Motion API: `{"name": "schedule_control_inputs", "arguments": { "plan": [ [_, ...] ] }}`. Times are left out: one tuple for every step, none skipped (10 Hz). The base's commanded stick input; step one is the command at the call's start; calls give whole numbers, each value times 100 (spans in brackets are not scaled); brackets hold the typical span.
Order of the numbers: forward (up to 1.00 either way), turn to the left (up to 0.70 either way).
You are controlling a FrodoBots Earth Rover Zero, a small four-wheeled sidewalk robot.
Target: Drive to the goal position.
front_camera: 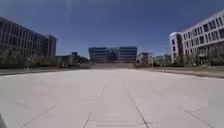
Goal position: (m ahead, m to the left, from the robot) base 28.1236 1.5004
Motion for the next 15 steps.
{"name": "schedule_control_inputs", "arguments": {
  "plan": [
    [70,-22],
    [70,-12],
    [70,0],
    [70,0],
    [70,0],
    [70,0],
    [70,0],
    [70,0],
    [70,0],
    [70,0],
    [70,0],
    [70,0],
    [70,0],
    [70,0],
    [70,0]
  ]
}}
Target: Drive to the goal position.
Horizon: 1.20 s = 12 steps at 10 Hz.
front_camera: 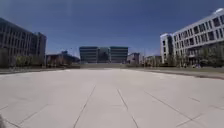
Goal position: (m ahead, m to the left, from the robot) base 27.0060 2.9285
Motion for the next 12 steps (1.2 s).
{"name": "schedule_control_inputs", "arguments": {
  "plan": [
    [70,0],
    [70,0],
    [70,0],
    [70,0],
    [70,0],
    [70,0],
    [70,0],
    [70,0],
    [70,0],
    [70,0],
    [70,0],
    [70,0]
  ]
}}
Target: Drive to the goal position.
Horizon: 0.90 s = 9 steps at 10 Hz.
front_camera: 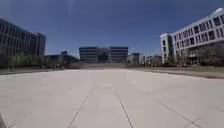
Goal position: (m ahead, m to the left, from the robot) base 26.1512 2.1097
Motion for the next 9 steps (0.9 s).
{"name": "schedule_control_inputs", "arguments": {
  "plan": [
    [70,0],
    [70,0],
    [70,0],
    [70,0],
    [70,0],
    [70,0],
    [70,0],
    [70,0],
    [70,0]
  ]
}}
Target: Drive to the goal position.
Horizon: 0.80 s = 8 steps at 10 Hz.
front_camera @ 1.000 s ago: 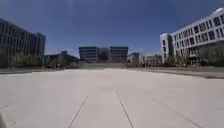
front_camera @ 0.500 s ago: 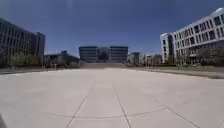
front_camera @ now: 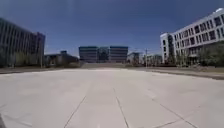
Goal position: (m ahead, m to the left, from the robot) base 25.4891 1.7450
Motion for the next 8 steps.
{"name": "schedule_control_inputs", "arguments": {
  "plan": [
    [70,0],
    [70,0],
    [70,0],
    [70,0],
    [70,0],
    [70,0],
    [70,0],
    [70,0]
  ]
}}
